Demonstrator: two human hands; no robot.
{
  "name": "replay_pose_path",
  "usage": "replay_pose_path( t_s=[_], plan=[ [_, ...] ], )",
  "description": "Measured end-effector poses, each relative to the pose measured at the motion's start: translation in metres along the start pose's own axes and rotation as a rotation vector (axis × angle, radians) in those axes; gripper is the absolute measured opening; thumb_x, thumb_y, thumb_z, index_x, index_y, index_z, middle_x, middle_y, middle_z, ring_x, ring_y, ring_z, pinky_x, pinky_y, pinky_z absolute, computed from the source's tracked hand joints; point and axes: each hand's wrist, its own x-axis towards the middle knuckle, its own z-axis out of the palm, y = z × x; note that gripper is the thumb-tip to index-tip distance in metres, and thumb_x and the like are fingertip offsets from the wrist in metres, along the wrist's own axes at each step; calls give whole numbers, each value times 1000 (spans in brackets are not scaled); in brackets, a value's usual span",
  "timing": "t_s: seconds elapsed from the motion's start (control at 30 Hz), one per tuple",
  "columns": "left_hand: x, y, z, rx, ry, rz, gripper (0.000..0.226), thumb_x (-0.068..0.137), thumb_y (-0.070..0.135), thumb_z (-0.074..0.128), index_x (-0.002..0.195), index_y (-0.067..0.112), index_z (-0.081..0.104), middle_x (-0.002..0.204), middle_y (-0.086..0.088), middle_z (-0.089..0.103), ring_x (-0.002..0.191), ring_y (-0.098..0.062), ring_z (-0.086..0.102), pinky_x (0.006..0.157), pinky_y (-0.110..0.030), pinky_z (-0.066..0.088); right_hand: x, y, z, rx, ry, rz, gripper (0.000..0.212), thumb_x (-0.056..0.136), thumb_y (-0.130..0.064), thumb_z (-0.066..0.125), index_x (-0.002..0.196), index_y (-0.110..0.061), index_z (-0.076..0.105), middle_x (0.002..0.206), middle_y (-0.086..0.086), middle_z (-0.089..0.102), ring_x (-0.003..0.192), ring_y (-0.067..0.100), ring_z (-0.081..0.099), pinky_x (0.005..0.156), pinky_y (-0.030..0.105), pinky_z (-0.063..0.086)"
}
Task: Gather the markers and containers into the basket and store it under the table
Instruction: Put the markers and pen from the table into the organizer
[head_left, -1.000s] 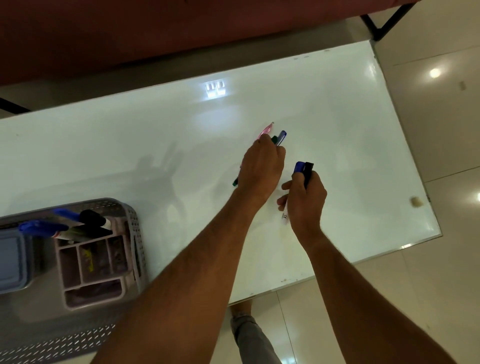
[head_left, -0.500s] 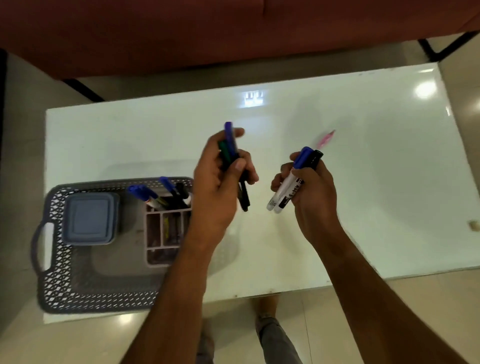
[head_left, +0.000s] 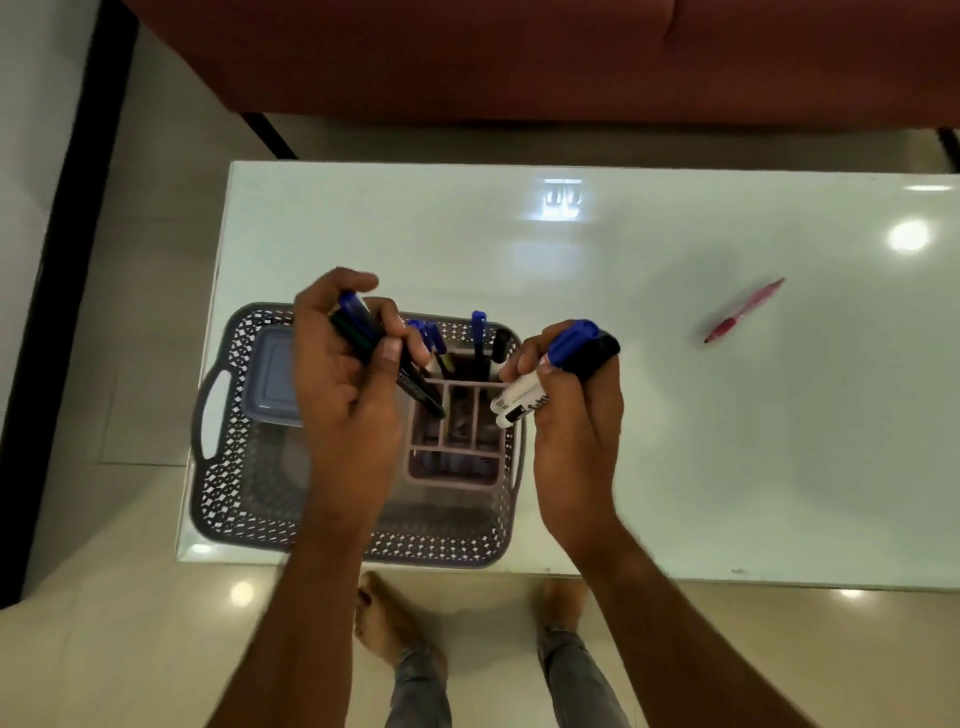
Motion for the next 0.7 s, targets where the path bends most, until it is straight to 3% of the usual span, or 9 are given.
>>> replay_pose_path(
  t_s=[0.1, 0.17, 0.23, 0.37, 0.43, 0.53, 0.63, 0.7],
  plan=[
    [-3, -19, -4, -8, 47, -15, 45, 97, -24, 37, 130, 7, 39, 98, -21, 48, 80, -35, 52, 82, -52, 48, -6, 21, 9, -120, 58, -19, 18, 94, 0, 43, 102, -11, 55, 87, 8, 60, 87, 28, 60, 97, 48, 51],
    [-3, -30, -3, 13, 77, -27, 44, 96, -25, 37, 128, 4, 39, 96, -22, 49, 78, -30, 55, 82, -43, 51, -6, 33, 10, -169, 102, -46, 16, 93, 1, 42, 105, -4, 52, 88, 11, 60, 87, 25, 61, 95, 38, 53],
    [-4, -40, -2, 51, 90, -33, 42, 95, -25, 38, 126, 4, 41, 97, -24, 51, 78, -31, 56, 85, -47, 52, -5, 43, 10, -213, 135, -75, 17, 94, 2, 42, 109, 2, 51, 89, 10, 61, 87, 20, 62, 93, 27, 52],
    [-10, -51, -1, 140, 72, -4, 43, 94, -25, 38, 124, 5, 43, 99, -22, 53, 78, -36, 59, 83, -54, 55, -4, 57, 9, -284, 142, -102, 18, 99, 11, 41, 115, 6, 49, 87, -11, 63, 87, 10, 62, 90, 21, 51],
    [-13, -46, 0, 177, 64, 42, 46, 93, -27, 39, 126, 5, 42, 98, -26, 52, 77, -36, 58, 81, -49, 56, -6, 62, 10, -309, 129, -98, 20, 100, 13, 41, 118, 6, 47, 87, -16, 62, 85, 6, 60, 86, 18, 50],
    [-12, -37, -4, 180, 103, 130, 49, 91, -31, 38, 124, 5, 43, 94, -28, 50, 76, -35, 55, 78, -41, 53, -10, 62, 13, -280, 104, -103, 34, 101, 12, 39, 125, -11, 46, 92, -9, 61, 88, 12, 60, 87, 20, 50],
    [-6, -37, -6, 195, 112, 155, 51, 89, -32, 39, 119, 8, 46, 92, -24, 51, 75, -40, 55, 76, -48, 53, -8, 61, 15, -277, 125, -132, 54, 101, 11, 37, 132, -32, 39, 99, 11, 57, 91, 20, 58, 90, 27, 50],
    [-8, -44, -4, 260, 113, 162, 50, 88, -33, 39, 116, 7, 49, 90, -18, 54, 76, -35, 57, 76, -48, 53, -10, 62, 14, -293, 122, -153, 58, 101, 12, 37, 134, -36, 36, 101, 9, 56, 91, 19, 57, 89, 32, 50]
  ],
)
